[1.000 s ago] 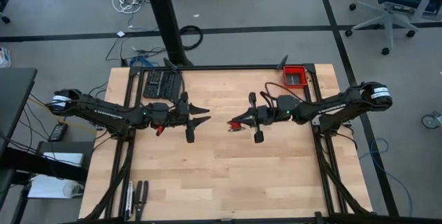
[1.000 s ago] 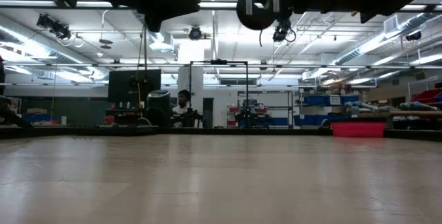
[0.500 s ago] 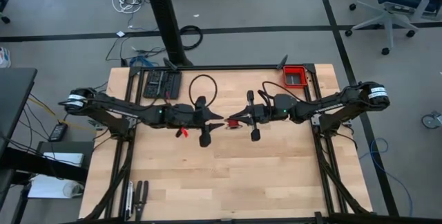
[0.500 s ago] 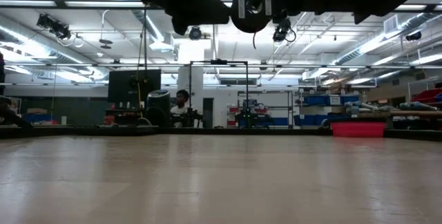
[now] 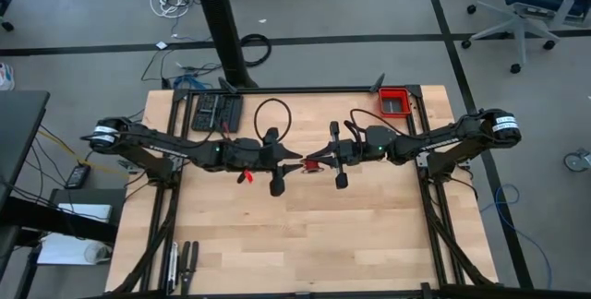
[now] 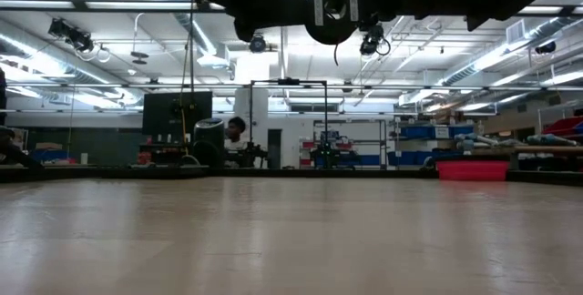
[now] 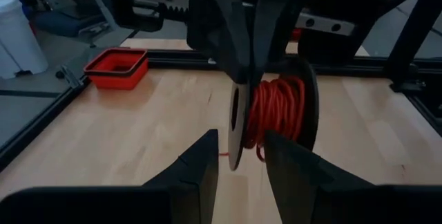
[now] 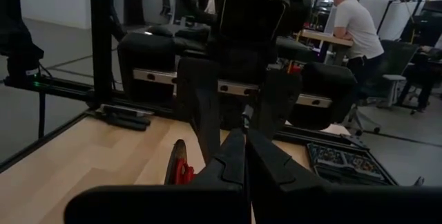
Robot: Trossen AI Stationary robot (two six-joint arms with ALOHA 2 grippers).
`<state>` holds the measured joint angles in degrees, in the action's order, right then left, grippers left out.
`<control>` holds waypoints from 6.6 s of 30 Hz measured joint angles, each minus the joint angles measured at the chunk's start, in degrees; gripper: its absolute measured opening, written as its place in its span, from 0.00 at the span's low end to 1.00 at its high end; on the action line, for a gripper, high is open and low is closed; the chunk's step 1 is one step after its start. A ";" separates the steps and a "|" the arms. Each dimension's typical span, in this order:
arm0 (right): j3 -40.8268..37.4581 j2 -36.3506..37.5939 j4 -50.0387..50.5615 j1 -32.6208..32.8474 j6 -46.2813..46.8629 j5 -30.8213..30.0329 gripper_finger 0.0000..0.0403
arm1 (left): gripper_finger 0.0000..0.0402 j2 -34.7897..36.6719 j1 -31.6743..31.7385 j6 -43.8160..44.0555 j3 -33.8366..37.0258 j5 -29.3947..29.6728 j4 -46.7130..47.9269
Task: Coil cords
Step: Uncoil the red wire from the black spool
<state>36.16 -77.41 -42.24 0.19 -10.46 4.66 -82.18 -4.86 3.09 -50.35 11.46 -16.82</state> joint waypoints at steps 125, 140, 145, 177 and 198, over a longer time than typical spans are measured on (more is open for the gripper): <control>0.00 2.40 13.47 11.43 -23.67 -38.01 0.00 | 0.00 5.52 1.14 -4.37 0.00 13.52 17.48; 0.48 2.41 8.08 11.26 -16.69 -27.99 0.00 | 0.00 4.92 1.09 -3.09 0.00 18.82 6.57; 0.50 0.05 4.16 11.32 -16.11 -24.83 0.00 | 0.00 2.96 1.11 -2.60 0.02 19.16 2.79; 2.12 13.45 26.48 9.62 -11.62 -53.57 0.00 | 0.00 4.91 -0.26 -4.10 0.02 31.54 15.75; 2.14 -1.67 11.44 11.27 -13.34 -23.03 0.00 | 0.00 4.91 -0.28 -1.48 0.02 31.83 5.20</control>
<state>38.30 -79.07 -30.80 11.45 -23.80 -18.37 -77.28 -5.15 1.61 -50.33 43.29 -11.62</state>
